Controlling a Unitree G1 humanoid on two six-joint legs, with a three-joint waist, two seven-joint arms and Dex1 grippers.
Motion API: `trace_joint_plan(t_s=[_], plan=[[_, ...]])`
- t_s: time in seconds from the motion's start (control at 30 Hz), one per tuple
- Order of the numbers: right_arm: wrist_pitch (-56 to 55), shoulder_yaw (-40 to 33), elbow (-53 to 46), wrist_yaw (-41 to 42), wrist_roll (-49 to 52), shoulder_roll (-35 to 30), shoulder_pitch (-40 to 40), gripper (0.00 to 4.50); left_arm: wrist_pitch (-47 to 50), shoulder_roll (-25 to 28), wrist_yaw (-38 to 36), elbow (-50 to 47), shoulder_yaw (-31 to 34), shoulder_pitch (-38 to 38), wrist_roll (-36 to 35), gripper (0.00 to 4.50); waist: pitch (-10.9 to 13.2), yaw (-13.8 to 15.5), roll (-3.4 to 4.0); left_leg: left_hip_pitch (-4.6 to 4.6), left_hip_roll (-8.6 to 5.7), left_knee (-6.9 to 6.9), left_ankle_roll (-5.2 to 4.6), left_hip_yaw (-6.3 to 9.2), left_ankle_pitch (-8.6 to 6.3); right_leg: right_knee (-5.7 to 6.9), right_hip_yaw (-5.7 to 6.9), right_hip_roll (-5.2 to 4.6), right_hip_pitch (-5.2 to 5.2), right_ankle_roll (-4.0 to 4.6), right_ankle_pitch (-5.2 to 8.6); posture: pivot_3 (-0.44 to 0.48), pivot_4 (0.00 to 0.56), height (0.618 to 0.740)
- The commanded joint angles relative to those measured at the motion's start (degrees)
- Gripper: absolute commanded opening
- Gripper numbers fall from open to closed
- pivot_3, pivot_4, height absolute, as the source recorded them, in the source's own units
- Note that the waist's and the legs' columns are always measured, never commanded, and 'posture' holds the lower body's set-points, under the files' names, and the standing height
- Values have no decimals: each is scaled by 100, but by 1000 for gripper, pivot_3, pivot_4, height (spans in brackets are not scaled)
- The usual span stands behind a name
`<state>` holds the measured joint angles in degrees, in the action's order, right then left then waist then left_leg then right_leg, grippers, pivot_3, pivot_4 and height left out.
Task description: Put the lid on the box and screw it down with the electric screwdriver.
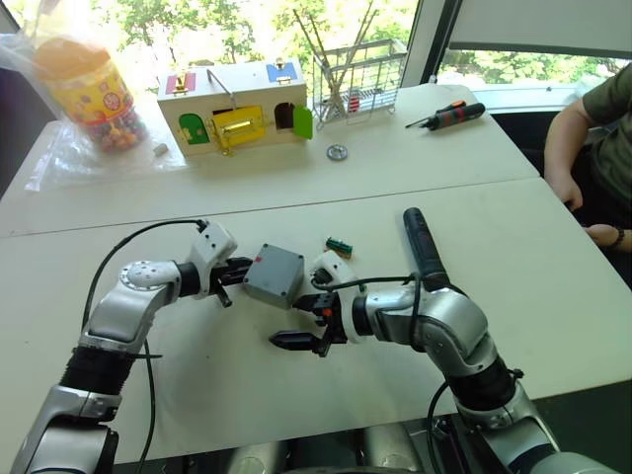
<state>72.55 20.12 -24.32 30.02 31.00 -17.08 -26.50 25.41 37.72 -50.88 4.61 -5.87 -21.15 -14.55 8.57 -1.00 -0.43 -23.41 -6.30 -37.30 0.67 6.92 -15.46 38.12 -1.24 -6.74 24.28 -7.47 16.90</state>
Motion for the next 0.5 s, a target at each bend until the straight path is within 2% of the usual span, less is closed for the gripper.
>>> trace_joint_plan(t_s=[0.03, 0.1, 0.3, 0.5], plan=[[-651, 142, -463, 174, -399, -673, -242, 4461, -184, 287, -176, 91, 226, -53, 72, 923, 0, -1, 0, 0, -1, 0, 0, 0, 0, 0, 0, -1, 0, 0, 0, 0, 150, 740], [-1307, 249, -366, 391, -710, -1073, -356, 4461, -80, 476, -335, -37, 363, 67, -62, 923, 0, -1, 0, 0, -3, -1, 0, -2, 0, 0, 0, 0, 0, 0, 0, 0, 150, 740], [-2759, 510, 625, 1281, -1286, -1504, -735, 4461, 642, 1023, -949, -1200, 631, 949, -714, 923, 0, -105, -1, 0, 5, 16, -1, -7, -1, 1, -1, -2, 9, 0, 0, 0, 150, 740], [-3951, 799, 2076, 2250, -1768, -1408, -1272, 4461, 1253, 1151, -872, -2124, 917, 1699, -1174, 923, 0, -111, 0, 0, 4, 7, -2, -8, -1, -2, -2, -2, 3, 0, 0, 0, 150, 740]])
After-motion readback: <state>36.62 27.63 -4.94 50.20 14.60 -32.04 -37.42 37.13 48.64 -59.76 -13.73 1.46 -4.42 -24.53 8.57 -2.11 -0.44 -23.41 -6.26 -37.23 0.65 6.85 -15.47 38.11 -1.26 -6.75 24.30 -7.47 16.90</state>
